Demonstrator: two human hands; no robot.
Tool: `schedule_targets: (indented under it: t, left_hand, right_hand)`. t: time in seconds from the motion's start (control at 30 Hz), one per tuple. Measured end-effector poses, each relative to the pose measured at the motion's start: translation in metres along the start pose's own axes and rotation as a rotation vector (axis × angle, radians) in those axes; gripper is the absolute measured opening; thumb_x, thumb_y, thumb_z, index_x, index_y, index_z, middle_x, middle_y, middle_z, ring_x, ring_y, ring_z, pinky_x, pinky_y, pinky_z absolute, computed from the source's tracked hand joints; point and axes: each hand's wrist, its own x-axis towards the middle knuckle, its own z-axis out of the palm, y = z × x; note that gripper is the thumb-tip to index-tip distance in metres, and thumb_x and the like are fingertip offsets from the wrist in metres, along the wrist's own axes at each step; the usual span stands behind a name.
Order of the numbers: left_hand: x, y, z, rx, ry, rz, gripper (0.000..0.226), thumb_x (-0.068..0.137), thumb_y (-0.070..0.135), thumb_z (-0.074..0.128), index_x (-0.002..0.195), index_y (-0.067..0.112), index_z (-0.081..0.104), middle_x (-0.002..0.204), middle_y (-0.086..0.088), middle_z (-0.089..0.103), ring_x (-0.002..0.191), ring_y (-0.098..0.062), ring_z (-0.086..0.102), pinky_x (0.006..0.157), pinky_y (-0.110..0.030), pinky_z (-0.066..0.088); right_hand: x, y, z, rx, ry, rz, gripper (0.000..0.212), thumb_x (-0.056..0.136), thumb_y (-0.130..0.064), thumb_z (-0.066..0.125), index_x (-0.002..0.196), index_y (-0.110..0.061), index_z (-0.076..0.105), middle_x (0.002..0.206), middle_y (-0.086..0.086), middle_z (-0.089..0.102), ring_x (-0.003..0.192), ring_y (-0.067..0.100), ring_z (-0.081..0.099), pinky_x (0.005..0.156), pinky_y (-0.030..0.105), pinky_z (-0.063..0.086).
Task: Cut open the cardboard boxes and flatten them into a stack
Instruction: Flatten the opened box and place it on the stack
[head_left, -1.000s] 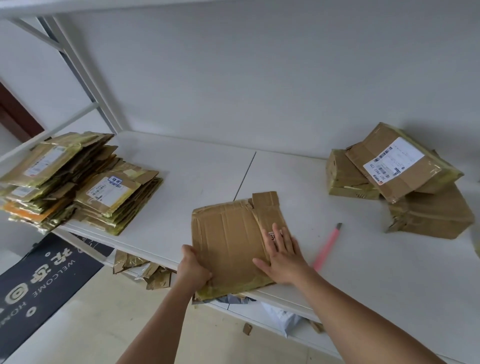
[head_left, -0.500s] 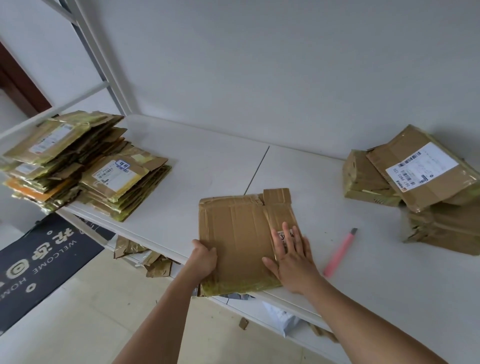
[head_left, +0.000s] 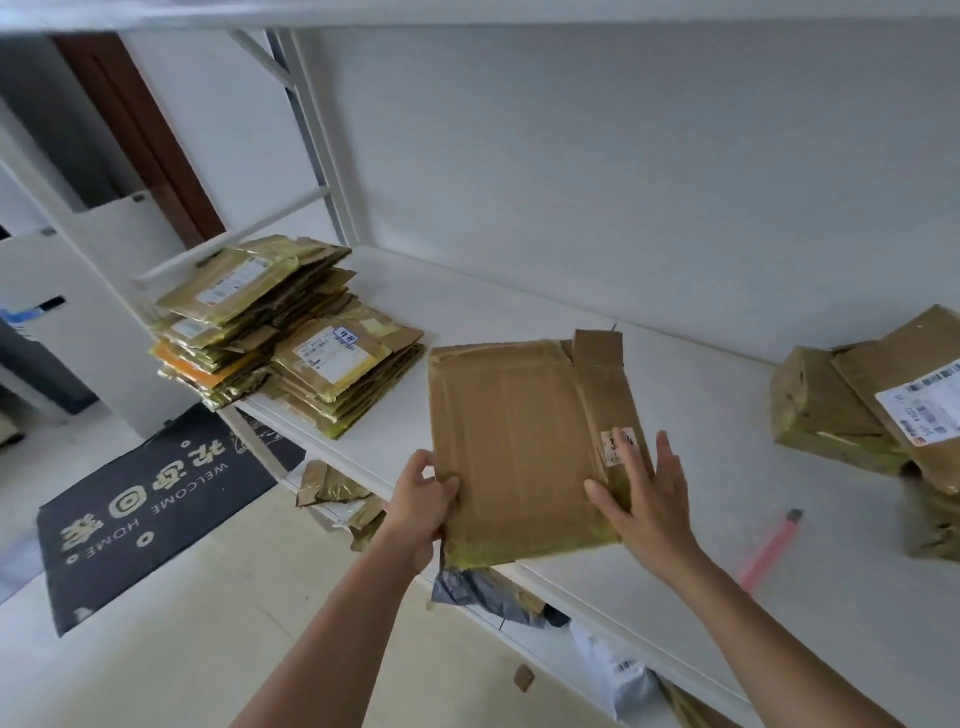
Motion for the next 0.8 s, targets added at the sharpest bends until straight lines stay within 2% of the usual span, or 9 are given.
schedule_targets:
  t: [0.07,0.2,0.33,0.47,0.57,0.63,0.67,0.77,0.8]
  left_hand:
    - [-0.003,0.011,-0.021,-0.095,0.060,0.029,0.016,0.103,0.001,0.041,0.098,0.013,0.050,0.089,-0.009,0.063,0.071,-0.022,0.057,0.042,-0.024,0.045]
    - [0.000,0.023,-0.079,-0.255,0.192,0.049,0.017,0.103,0.000,0.042,0.091,0.012,0.047,0.080,-0.007,0.055,0.067,-0.020,0.050,0.036,-0.017,0.041]
    - [0.011,0.038,-0.144,-0.342,0.175,0.070,0.019,0.101,0.002,0.048,0.087,0.015,0.047,0.081,-0.003,0.061,0.066,-0.019,0.056,0.053,-0.030,0.047]
    - [0.050,0.070,-0.208,-0.420,0.153,0.138,0.013,0.101,0.002,0.049,0.096,0.014,0.051,0.085,-0.003,0.065,0.058,-0.013,0.059,0.062,-0.033,0.050]
    - [0.096,0.097,-0.248,-0.552,0.138,0.125,0.012,0.101,0.001,0.048,0.102,0.013,0.051,0.093,-0.008,0.066,0.070,-0.017,0.063,0.077,-0.043,0.055]
    - [0.128,0.114,-0.271,-0.606,0.137,0.101,0.014,0.101,0.000,0.047,0.097,0.014,0.049,0.096,-0.010,0.064,0.080,-0.023,0.062,0.085,-0.049,0.054]
    - [0.144,0.122,-0.282,-0.619,0.131,0.090,0.015,0.101,0.000,0.046,0.096,0.014,0.048,0.096,-0.010,0.063,0.080,-0.024,0.062,0.084,-0.051,0.055]
    - [0.186,0.149,-0.306,-0.697,0.094,0.044,0.014,0.102,-0.001,0.044,0.105,0.012,0.046,0.099,-0.011,0.063,0.078,-0.024,0.063,0.058,-0.040,0.057]
    - [0.198,0.156,-0.312,-0.737,0.076,0.025,0.016,0.102,-0.002,0.043,0.110,0.011,0.046,0.104,-0.012,0.063,0.083,-0.026,0.065,0.059,-0.041,0.058]
  right_hand:
    - [0.011,-0.037,-0.005,0.107,-0.018,-0.032,0.081,0.081,-0.072,0.041,0.149,-0.055,0.001,0.164,0.005,-0.011,0.150,0.034,0.001,0.119,0.055,0.014]
    - [0.044,-0.106,-0.006,0.130,-0.212,-0.153,0.088,0.084,-0.060,0.065,0.150,-0.055,0.007,0.163,-0.002,-0.006,0.149,0.031,0.005,0.119,0.053,0.017]
    - [0.080,-0.181,0.015,-0.059,-0.152,-0.255,0.091,0.082,-0.056,0.070,0.152,-0.048,0.012,0.162,0.002,0.001,0.144,0.036,0.018,0.115,0.054,0.024]
    - [0.129,-0.262,0.041,-0.134,-0.090,-0.313,0.085,0.083,-0.051,0.071,0.152,-0.044,0.023,0.163,0.004,0.001,0.145,0.036,0.017,0.114,0.054,0.021]
    - [0.167,-0.329,0.069,-0.220,0.041,-0.380,0.059,0.094,-0.042,0.061,0.148,-0.036,0.039,0.164,0.008,0.008,0.146,0.033,0.015,0.117,0.056,0.019]
    - [0.186,-0.372,0.092,-0.313,0.064,-0.392,0.051,0.100,-0.040,0.049,0.149,-0.035,0.037,0.165,0.006,0.005,0.148,0.032,0.010,0.118,0.059,0.012]
    - [0.194,-0.391,0.103,-0.358,0.061,-0.393,0.050,0.101,-0.043,0.044,0.150,-0.036,0.034,0.165,0.005,0.002,0.150,0.031,0.006,0.119,0.060,0.008]
    - [0.216,-0.442,0.133,-0.414,0.011,-0.357,0.054,0.102,-0.055,0.027,0.153,-0.039,0.021,0.165,-0.003,-0.002,0.151,0.030,-0.003,0.116,0.063,-0.001]
    - [0.223,-0.455,0.141,-0.419,0.003,-0.334,0.056,0.101,-0.058,0.023,0.154,-0.041,0.018,0.165,-0.005,-0.001,0.150,0.032,-0.003,0.116,0.064,-0.001]
